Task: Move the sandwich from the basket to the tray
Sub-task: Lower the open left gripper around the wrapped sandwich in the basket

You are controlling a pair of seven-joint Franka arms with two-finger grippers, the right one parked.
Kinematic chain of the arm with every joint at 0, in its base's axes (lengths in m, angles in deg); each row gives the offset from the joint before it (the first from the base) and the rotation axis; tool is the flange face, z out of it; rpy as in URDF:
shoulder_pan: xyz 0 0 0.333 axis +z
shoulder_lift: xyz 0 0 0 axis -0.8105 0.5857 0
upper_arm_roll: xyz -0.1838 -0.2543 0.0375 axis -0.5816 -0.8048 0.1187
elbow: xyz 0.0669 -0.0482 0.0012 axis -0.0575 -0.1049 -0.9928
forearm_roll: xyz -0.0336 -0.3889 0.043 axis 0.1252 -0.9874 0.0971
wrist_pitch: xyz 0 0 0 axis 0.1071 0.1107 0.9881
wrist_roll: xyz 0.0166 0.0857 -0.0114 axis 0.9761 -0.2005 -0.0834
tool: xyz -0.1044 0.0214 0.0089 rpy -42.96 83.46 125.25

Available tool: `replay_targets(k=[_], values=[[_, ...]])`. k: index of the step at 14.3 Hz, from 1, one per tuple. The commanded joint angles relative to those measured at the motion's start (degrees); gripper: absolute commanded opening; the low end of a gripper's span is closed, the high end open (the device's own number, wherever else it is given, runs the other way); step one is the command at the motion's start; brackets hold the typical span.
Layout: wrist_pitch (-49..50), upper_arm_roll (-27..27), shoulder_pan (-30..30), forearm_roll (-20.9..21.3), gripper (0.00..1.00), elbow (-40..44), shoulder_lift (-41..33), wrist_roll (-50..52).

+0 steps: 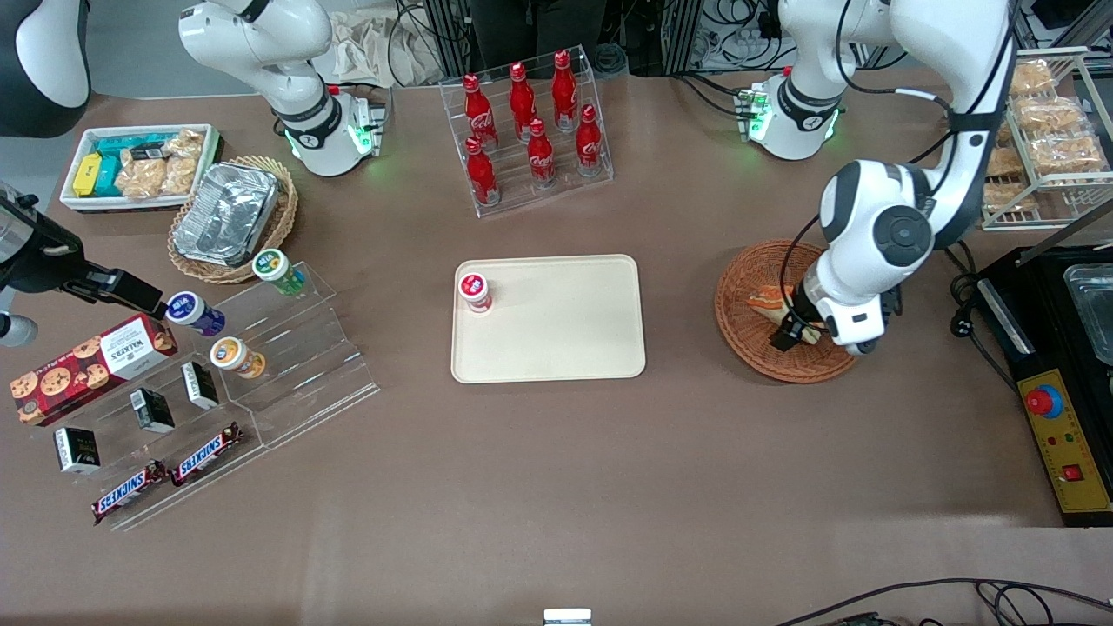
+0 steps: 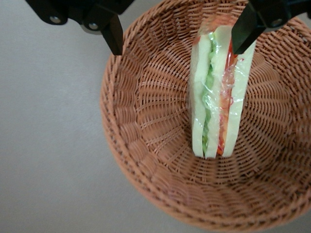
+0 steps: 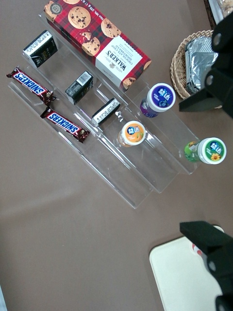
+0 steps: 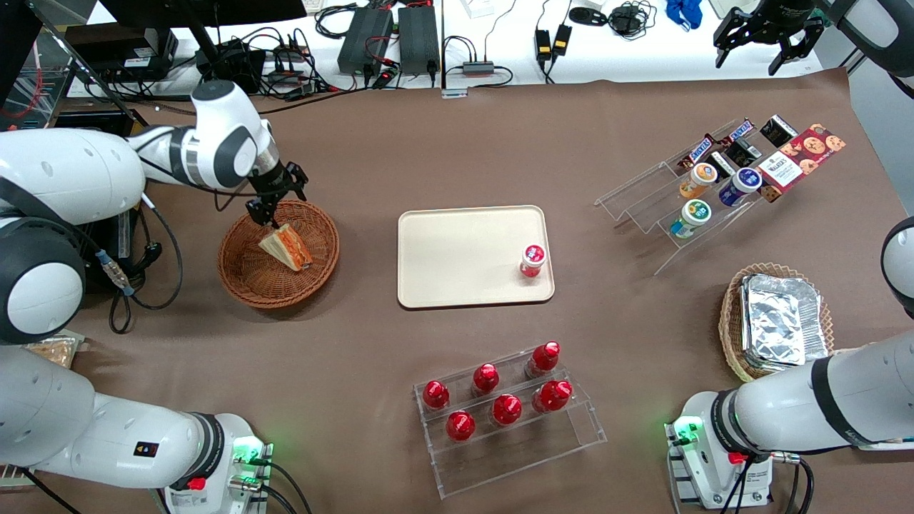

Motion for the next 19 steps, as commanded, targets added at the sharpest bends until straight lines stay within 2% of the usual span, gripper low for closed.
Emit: replay_targets(k=[1,7,12,17,19], values=[[-1.68,0.43,-1.26,2.19,0.99,-2.04,-0.53,1.84],[-0.20,0.60,-1.09,2.46,0.99,-1.51,-4.91,3.16],[11.05,0.52,-1.09,2.55,0.99,1.56,-10.71,-0.34],[13.96,0.51,-1.09,2.64,1.00,-1.32,-18.18,-2.47],[13.61,0.43,-1.18,4.20,1.00,-2.82,-18.73,-3.43]])
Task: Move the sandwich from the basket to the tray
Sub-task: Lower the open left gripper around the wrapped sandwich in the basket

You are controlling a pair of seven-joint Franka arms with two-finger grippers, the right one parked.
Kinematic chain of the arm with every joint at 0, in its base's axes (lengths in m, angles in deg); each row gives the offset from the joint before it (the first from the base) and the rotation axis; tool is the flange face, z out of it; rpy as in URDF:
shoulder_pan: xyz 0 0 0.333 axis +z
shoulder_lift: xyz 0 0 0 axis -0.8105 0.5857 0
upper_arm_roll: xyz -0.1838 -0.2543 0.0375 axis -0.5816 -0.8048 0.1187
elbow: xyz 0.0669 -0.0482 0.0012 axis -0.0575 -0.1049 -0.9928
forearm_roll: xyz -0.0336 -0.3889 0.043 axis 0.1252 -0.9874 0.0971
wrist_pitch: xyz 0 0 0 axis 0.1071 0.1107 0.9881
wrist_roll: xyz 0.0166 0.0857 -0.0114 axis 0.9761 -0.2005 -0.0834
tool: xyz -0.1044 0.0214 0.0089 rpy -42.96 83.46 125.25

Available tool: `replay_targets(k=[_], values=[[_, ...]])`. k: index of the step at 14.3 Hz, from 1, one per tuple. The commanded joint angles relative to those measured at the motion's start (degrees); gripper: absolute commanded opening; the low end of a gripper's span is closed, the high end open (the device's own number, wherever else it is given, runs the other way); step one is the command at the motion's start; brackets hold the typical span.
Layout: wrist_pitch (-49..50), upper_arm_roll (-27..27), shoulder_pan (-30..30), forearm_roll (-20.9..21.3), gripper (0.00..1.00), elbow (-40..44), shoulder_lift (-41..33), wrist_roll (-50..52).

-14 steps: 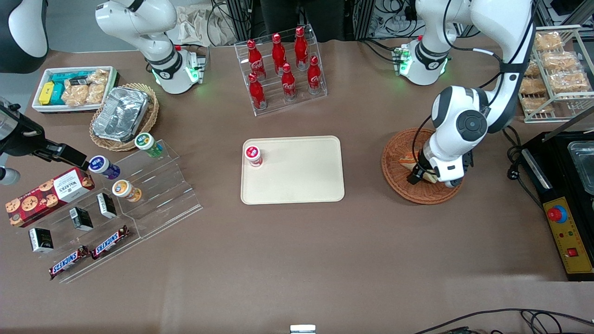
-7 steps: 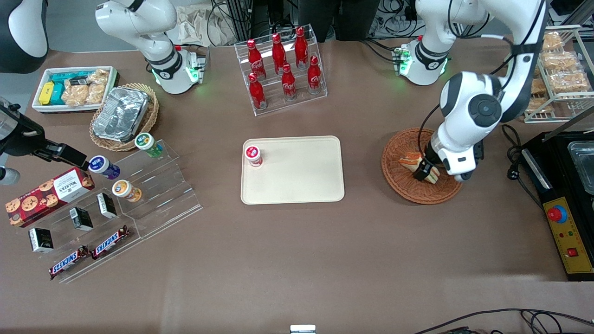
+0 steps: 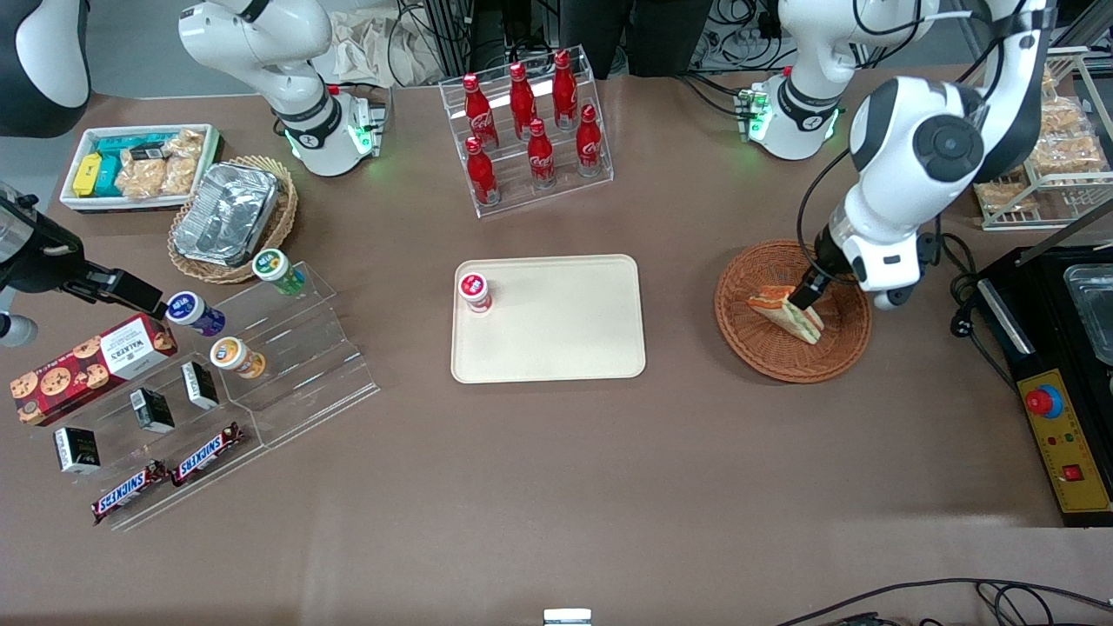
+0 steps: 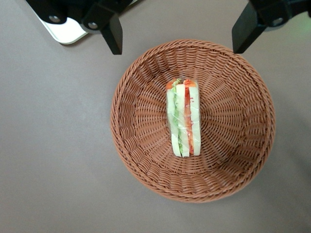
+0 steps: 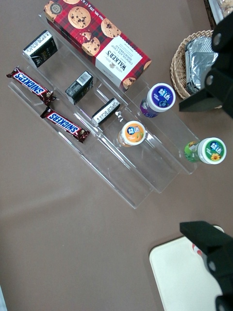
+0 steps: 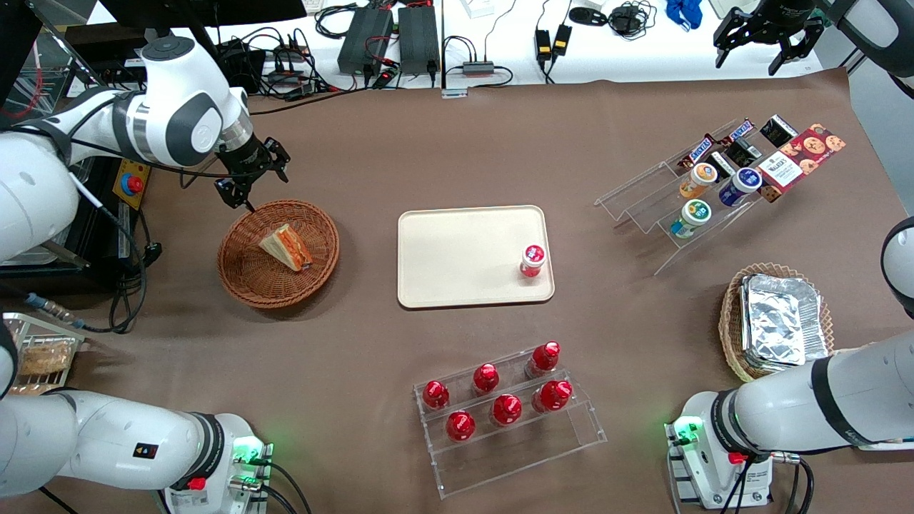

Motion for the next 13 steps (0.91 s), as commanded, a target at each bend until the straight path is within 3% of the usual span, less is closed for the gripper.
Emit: replay_targets(k=[1,5,13], values=[[-1.93,0.28,-0.66,2.45,1.00,-4.10,-2.03,-1.18],[-14.05,0.28,-0.66,2.64,1.00,-11.31,0.51,-1.27],[-24.96,0.55,-0.66,2.98,1.00,-11.05,12.03,-1.01]])
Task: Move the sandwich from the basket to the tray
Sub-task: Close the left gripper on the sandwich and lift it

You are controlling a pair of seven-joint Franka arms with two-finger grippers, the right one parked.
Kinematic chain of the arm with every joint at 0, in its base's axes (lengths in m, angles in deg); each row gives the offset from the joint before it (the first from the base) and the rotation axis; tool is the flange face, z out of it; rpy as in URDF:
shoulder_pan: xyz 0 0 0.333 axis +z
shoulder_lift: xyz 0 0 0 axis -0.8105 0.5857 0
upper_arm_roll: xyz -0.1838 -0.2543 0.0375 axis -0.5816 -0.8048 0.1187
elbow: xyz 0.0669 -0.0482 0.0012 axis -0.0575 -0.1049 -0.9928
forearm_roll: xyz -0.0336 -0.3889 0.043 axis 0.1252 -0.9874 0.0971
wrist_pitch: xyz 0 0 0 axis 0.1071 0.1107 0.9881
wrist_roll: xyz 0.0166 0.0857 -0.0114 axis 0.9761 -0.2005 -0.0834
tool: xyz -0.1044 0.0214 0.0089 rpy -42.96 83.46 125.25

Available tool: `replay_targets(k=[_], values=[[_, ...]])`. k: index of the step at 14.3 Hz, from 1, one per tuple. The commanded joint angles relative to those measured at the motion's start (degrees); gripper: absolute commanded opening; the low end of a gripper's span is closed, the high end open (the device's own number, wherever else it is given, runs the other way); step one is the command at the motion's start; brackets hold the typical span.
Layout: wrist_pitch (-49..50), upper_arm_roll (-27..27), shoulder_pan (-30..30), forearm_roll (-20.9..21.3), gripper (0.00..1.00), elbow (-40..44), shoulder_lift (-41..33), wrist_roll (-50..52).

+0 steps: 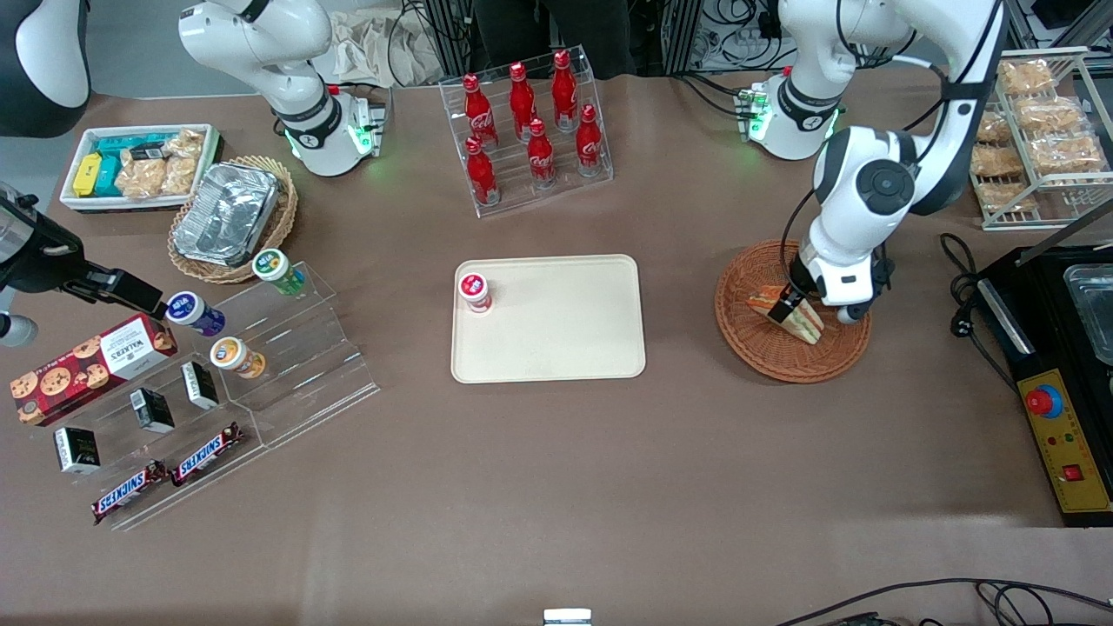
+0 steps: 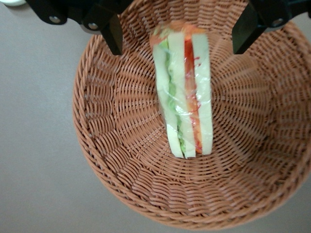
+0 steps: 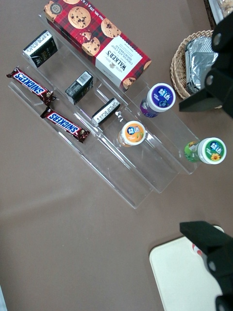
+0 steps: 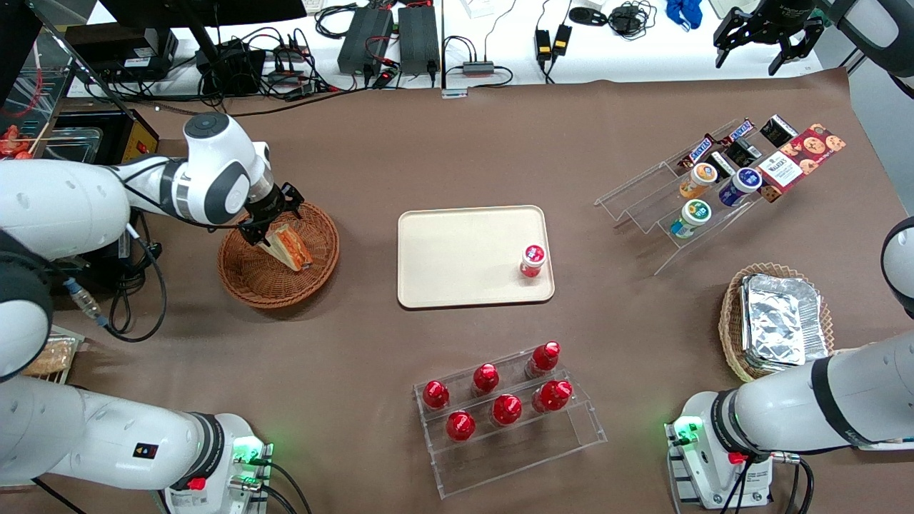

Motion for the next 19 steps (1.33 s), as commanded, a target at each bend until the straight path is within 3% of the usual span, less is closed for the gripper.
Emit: replay_targets(k=[1,6,7,8,9,10,15,19], values=[[-2.92,0.57,-0.58,1.10,1.00,0.74,3.39,-0.17],[-8.46,0.66,-0.23,1.10,0.97,0.74,7.35,-0.17],[-8.64,0.66,-0.14,1.01,0.81,0.74,7.44,-0.17],[-8.55,0.75,-0.14,1.01,0.52,0.74,7.44,-0.08],[-8.64,0.92,-0.05,1.01,0.17,0.83,7.44,-0.17],[-8.82,1.19,0.03,1.10,0.00,0.92,7.88,-0.43],[-8.65,1.19,-0.14,1.27,0.00,0.57,3.51,-0.35],[2.22,0.23,-0.84,1.45,0.00,1.88,-6.50,-2.53]])
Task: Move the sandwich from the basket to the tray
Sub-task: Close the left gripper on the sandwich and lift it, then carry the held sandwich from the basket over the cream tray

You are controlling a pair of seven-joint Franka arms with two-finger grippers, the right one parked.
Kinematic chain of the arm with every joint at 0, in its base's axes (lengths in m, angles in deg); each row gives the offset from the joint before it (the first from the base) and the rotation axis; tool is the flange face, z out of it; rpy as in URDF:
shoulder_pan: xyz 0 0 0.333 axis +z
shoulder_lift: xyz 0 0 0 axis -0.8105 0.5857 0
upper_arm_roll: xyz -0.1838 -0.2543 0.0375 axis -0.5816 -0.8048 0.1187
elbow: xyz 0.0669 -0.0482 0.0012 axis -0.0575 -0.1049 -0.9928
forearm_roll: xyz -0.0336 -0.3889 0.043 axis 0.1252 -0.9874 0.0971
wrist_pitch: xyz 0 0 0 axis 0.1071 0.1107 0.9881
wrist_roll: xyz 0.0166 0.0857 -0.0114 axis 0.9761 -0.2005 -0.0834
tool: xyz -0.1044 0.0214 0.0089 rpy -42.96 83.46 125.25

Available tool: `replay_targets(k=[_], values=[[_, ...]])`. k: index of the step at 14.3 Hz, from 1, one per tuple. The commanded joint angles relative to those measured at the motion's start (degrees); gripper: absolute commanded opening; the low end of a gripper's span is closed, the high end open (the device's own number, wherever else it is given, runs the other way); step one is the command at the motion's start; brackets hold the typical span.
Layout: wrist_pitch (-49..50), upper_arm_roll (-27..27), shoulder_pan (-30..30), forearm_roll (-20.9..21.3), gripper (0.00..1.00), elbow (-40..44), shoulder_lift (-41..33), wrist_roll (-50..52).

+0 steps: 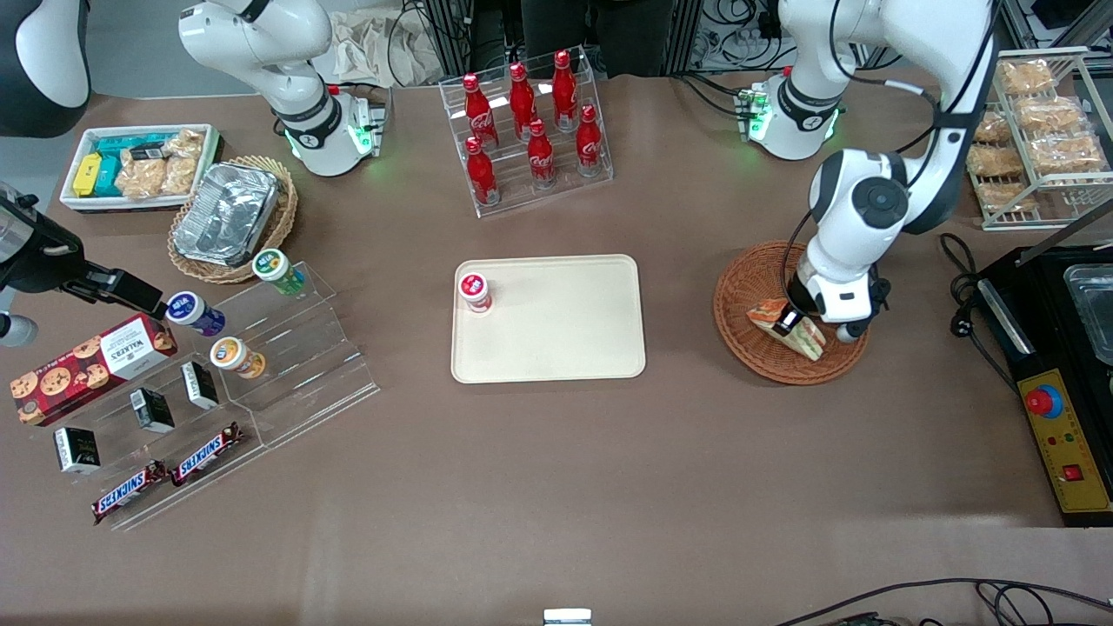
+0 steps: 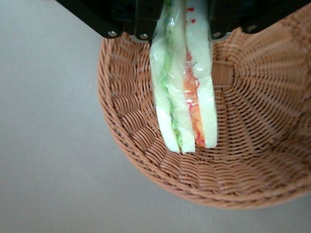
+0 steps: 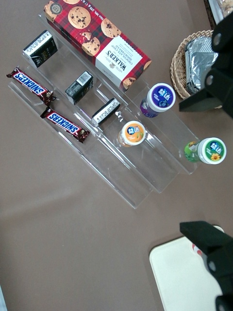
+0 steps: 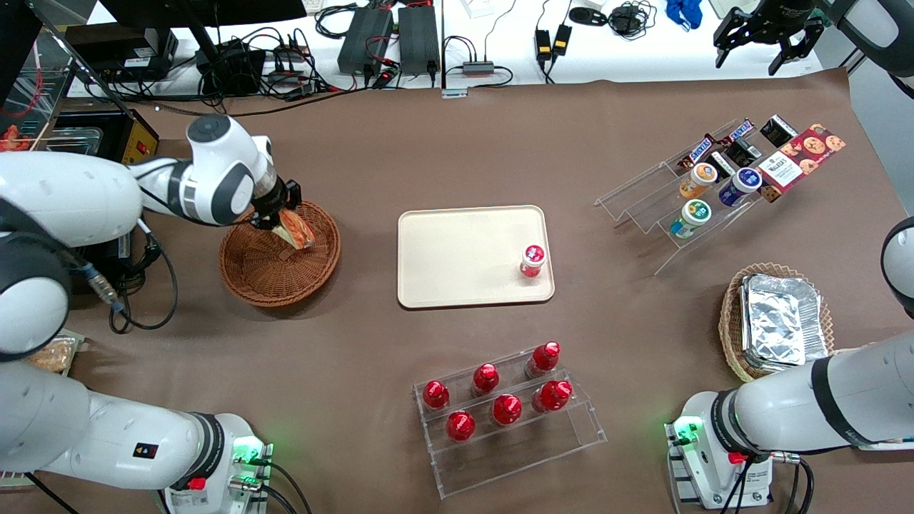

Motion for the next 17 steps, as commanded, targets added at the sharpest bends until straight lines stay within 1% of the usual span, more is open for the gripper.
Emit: replay_targets(k=[1,4,6,8,10,12,13,14,17], values=[[9.44,-0.80,-1.03,0.74,0.00,0.62,-9.59,-3.60],[19.37,-5.10,-1.03,0.65,0.00,6.67,-12.34,-4.76],[21.68,-9.40,-1.03,0.57,0.00,10.20,-11.82,-4.67],[20.46,-13.53,-1.12,0.57,0.00,12.57,-10.07,-4.41],[14.26,-16.88,-2.34,0.74,0.00,13.29,-7.00,-4.58],[6.43,-16.89,-6.55,1.35,0.00,13.37,-2.44,-4.59],[4.13,-16.89,-8.22,2.92,0.00,13.46,0.03,-4.50],[2.45,-16.89,-9.28,5.37,0.00,13.38,2.14,-4.50],[-2.29,-16.89,-10.96,12.06,0.00,13.03,8.38,-4.32]])
